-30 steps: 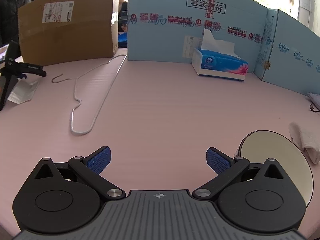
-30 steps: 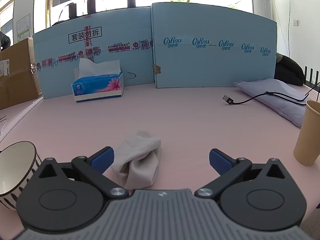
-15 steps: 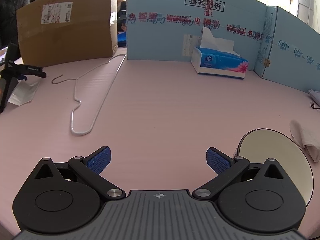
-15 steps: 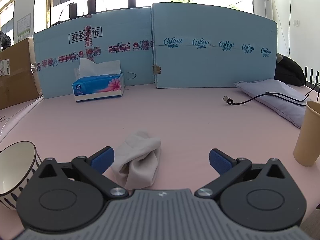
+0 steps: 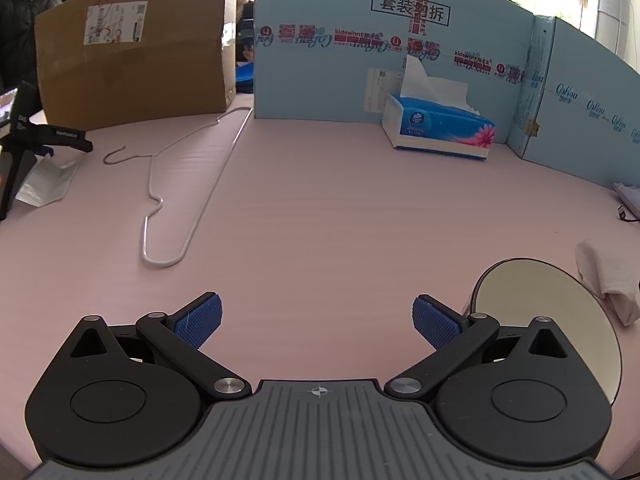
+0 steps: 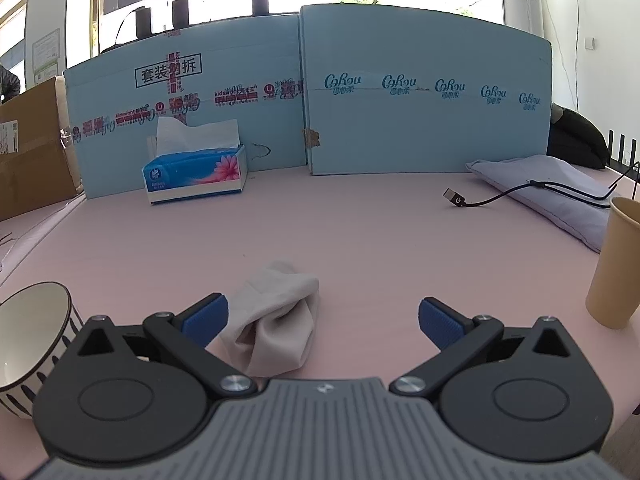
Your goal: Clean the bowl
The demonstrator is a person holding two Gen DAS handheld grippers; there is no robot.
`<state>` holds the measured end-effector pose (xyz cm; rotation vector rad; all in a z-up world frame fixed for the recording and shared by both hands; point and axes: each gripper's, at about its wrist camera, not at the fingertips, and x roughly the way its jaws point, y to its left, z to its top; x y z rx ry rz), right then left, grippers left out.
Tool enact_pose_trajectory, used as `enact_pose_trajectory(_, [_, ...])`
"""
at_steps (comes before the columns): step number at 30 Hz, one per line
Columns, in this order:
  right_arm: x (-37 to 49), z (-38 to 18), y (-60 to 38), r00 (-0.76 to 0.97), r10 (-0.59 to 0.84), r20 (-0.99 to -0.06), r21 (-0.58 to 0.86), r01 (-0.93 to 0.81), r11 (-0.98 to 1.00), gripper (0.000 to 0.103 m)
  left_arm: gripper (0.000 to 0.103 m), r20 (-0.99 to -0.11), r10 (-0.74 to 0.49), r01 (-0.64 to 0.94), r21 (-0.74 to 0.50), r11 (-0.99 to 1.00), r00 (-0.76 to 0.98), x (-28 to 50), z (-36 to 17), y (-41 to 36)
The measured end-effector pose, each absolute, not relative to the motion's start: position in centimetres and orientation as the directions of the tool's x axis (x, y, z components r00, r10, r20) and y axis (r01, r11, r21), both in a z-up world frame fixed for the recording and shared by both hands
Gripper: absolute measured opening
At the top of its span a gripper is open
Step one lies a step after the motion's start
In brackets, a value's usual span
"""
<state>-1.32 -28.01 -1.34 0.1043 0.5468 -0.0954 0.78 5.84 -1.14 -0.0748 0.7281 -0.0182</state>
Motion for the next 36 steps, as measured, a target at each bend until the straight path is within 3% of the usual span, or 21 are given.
enact_pose_trajectory(36, [-1.58,-0.95,-27.99,0.856,-0.065,-0.513,0.063,0.113,0.992,0.103,0.103,-0.654,-0.027,-0.021,-0.066,0.998,0.756,0.56,-0.41,6.17])
